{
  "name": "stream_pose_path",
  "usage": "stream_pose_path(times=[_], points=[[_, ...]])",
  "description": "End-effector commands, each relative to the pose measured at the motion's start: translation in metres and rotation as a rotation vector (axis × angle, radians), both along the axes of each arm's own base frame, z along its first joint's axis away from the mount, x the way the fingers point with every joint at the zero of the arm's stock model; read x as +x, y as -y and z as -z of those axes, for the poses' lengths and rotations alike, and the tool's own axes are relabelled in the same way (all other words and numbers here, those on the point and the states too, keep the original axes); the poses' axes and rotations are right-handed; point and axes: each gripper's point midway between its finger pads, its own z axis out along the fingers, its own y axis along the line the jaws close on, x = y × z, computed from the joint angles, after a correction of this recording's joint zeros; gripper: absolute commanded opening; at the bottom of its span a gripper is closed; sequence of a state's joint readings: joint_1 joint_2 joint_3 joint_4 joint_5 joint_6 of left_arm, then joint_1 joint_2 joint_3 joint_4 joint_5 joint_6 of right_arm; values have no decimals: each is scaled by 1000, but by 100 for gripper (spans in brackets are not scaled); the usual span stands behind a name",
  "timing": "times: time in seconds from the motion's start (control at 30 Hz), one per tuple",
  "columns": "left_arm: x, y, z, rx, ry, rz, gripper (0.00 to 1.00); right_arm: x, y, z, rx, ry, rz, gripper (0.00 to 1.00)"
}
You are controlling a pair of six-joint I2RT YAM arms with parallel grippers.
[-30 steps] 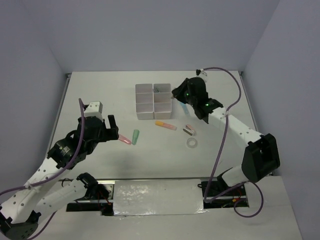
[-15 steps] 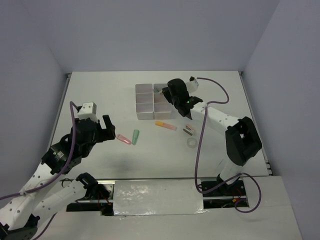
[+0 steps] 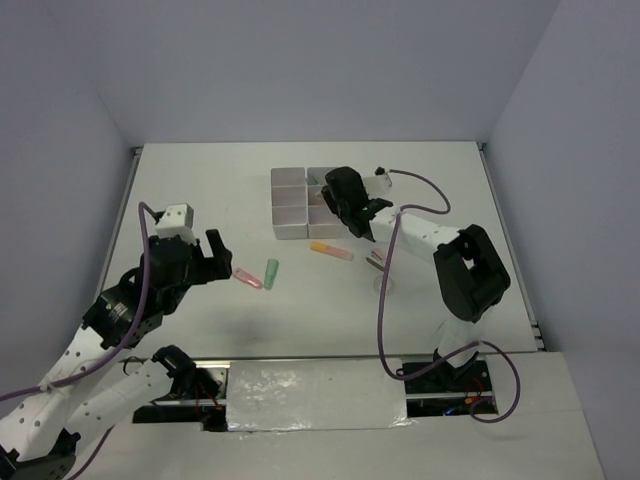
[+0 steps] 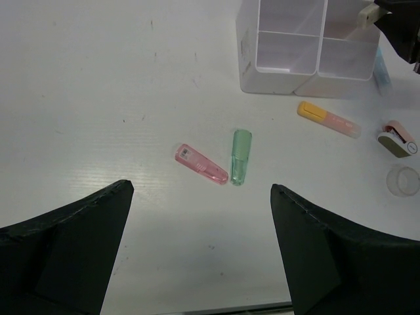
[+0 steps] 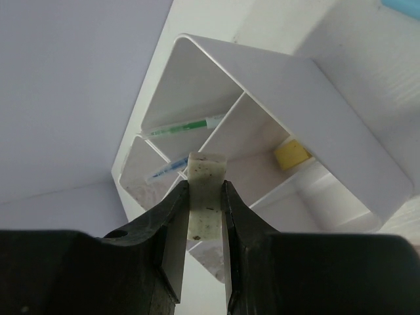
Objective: Sort the stationery into containers
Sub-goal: Place the stationery in the storage box.
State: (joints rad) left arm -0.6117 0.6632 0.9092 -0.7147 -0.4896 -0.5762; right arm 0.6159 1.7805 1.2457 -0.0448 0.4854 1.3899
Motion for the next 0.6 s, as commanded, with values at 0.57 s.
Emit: stream_pose_path(times=[0.57], points=[[0, 9, -14, -47, 70, 66, 99, 13, -10, 4, 29, 23, 82, 38]])
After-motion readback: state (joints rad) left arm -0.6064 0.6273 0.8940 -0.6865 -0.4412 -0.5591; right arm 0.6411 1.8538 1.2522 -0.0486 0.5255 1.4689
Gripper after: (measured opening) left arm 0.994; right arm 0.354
